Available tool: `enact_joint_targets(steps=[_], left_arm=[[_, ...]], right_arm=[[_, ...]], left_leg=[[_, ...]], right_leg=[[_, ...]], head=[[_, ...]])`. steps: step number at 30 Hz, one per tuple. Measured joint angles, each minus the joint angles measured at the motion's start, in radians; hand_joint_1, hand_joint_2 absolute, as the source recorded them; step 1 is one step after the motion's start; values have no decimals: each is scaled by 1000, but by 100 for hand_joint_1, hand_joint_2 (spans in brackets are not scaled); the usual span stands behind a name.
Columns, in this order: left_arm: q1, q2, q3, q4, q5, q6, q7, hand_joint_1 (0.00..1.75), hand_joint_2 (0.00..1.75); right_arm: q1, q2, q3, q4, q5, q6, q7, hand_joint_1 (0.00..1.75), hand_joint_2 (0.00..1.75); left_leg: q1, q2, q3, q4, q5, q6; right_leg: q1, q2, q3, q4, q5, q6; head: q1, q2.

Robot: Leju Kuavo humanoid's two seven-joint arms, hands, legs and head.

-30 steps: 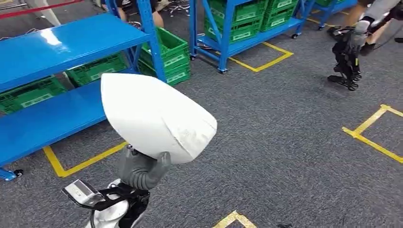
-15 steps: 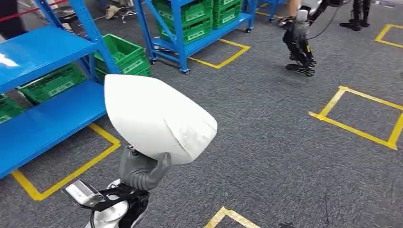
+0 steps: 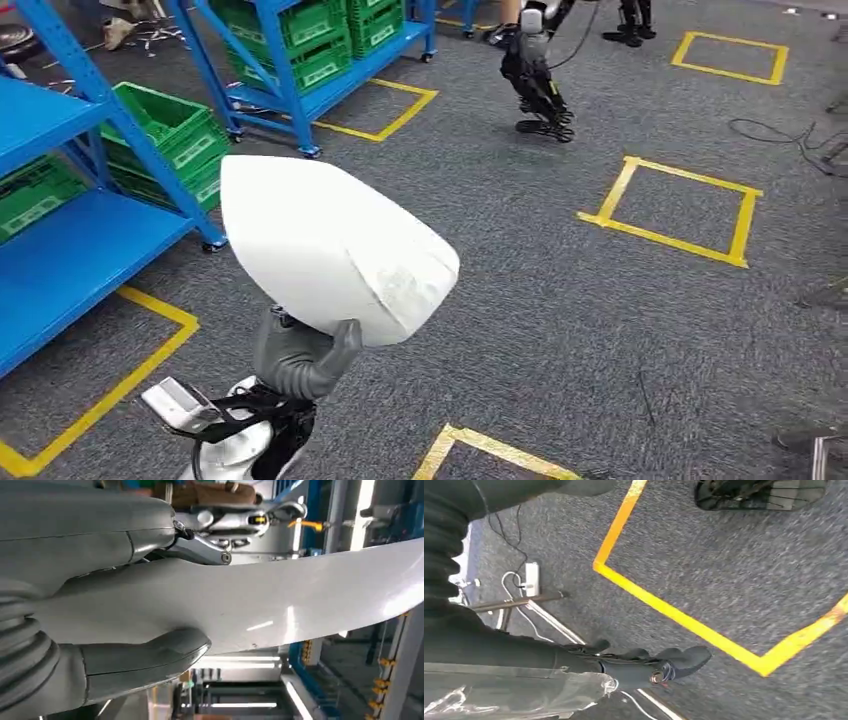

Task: Take the parts from the cabinet and place them on the table.

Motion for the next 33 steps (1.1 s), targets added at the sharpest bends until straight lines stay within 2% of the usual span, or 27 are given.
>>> enact_joint_targets(steps=[1,2,5,6,7,8,9,10,11,12,13,15,16,17,20,21,22,23,25,26,27,28,30,31,32,33], left_arm=[[0,0,0,0,0,0,0,175,175],[0,1,0,0,0,2,0,175,175],[-1,2,-1,2,25,-4,0,175,175],[-1,2,-1,2,34,-6,0,175,175],[-1,3,0,3,41,-8,0,175,175],[-1,3,0,3,43,-9,0,175,175],[-1,4,0,6,45,-11,0,175,175],[-1,4,0,9,51,-13,0,175,175],[-1,4,0,13,54,-13,0,175,175],[-1,4,0,16,59,-14,0,175,175],[-2,4,-1,19,61,-15,0,175,175],[-3,4,-2,22,63,-15,0,175,175],[-5,5,-3,24,67,-16,0,175,175],[-9,4,-5,27,76,-19,3,175,175],[-14,5,-14,38,127,-62,32,175,175],[-17,5,-15,43,135,-69,40,175,175],[-20,5,-18,49,141,-74,46,175,175],[-22,5,-19,55,143,-77,49,175,175],[-25,5,-20,69,147,-82,61,175,175],[-27,5,-20,79,157,-87,70,175,175],[-29,5,-20,88,166,-94,77,175,175],[-30,5,-20,95,172,-101,79,175,175],[-35,5,-20,104,175,-108,79,175,175],[-38,5,-20,108,176,-112,79,175,175],[-40,5,-20,111,177,-120,72,175,175],[-41,5,-21,113,176,-129,63,175,175]], right_arm=[[-5,0,0,0,3,-1,0,0,175],[-6,0,0,0,13,-5,-3,0,175],[0,0,1,0,20,-14,-5,0,175],[2,0,1,0,21,-20,-3,0,175],[1,0,1,0,27,-32,1,0,175],[-2,0,2,0,33,-38,3,0,175],[-5,0,4,0,42,-47,19,0,175],[-5,0,8,0,52,-58,45,0,175],[-4,0,11,0,59,-66,66,0,175],[-3,0,14,0,70,-73,85,0,175],[-2,0,19,0,79,-77,96,0,175],[-3,0,31,0,89,-87,111,0,175],[-3,0,32,0,84,-98,123,0,175],[-4,0,32,-1,74,-111,135,0,175],[0,-1,32,-1,64,-112,143,0,175],[1,-2,31,-1,62,-112,143,0,175],[0,-2,31,-1,61,-112,143,0,175],[0,-2,31,-1,59,-112,143,0,175],[1,-2,32,-1,58,-111,144,0,175],[2,-2,31,-1,55,-109,145,0,175],[2,-2,31,-1,52,-102,147,0,175],[3,-2,30,-1,47,-93,148,0,175],[2,-3,29,-2,45,-90,147,0,175],[0,-4,29,-2,45,-90,146,0,175],[-2,-4,29,-2,46,-89,145,0,175],[-3,-4,29,-2,48,-88,143,0,175]], left_leg=[[-9,7,0,2,-5,-7],[-11,12,2,4,-7,-12],[-9,30,8,-3,-6,-26],[-5,17,8,2,-16,-33],[-4,-22,-5,32,-41,-36],[-4,-47,-38,101,-80,-39],[-4,-59,-80,187,-119,-40],[-4,-64,-122,266,-145,-42],[-4,-66,-147,307,-148,-42],[-4,-66,-150,299,-128,-41],[-2,-65,-136,259,-90,-41],[5,-66,-60,94,8,-45],[9,-67,-35,40,22,-48],[8,-74,-25,6,11,-40],[1,-75,-32,13,15,-17],[6,-74,-30,9,19,-10],[6,-73,-29,9,19,-4],[5,-73,-29,10,19,1],[1,-72,-30,10,18,6],[0,-72,-30,10,18,7],[-1,-72,-29,10,18,7],[-1,-72,-28,10,18,7],[-1,-73,-23,11,16,4],[-1,-72,-22,11,14,0],[-9,-73,-25,15,12,-7],[-8,-72,-26,12,16,-13]], right_leg=[[12,-41,20,-32,-14,-4],[8,-20,19,-35,-6,-15],[11,1,13,-37,-6,-29],[4,9,16,-42,-2,-36],[3,14,16,-43,-2,-40],[1,20,16,-43,-2,-44],[1,27,15,-43,-2,-46],[1,34,16,-43,-3,-47],[1,40,16,-43,-3,-47],[1,46,17,-43,-3,-46],[0,52,18,-43,-3,-46],[-4,64,21,-42,-3,-39],[-1,69,20,-41,-4,-31],[3,72,12,-29,-8,-24],[-2,70,14,-43,0,-10],[-4,68,7,-39,-5,-4],[-4,60,0,-13,-25,-1],[-2,55,-27,48,-62,1],[-2,53,-101,213,-135,2],[-2,53,-126,268,-151,2],[-1,53,-129,272,-143,0],[-1,53,-108,228,-111,-3],[-1,50,-17,52,-27,-8],[-1,45,18,-22,-15,-9],[3,47,28,-32,-21,-11],[4,50,24,-31,-18,-15]], head=[[0,0],[-5,0],[-6,0],[-8,0],[-9,0],[-11,0],[-15,0],[-14,0],[-15,0],[-15,0],[-15,0],[-15,0],[-16,0],[-19,0],[-15,0],[-17,0],[-11,0],[-7,0],[-7,0],[-8,0],[-7,0],[-7,0],[-7,0],[-7,0],[-8,0],[-9,0]])
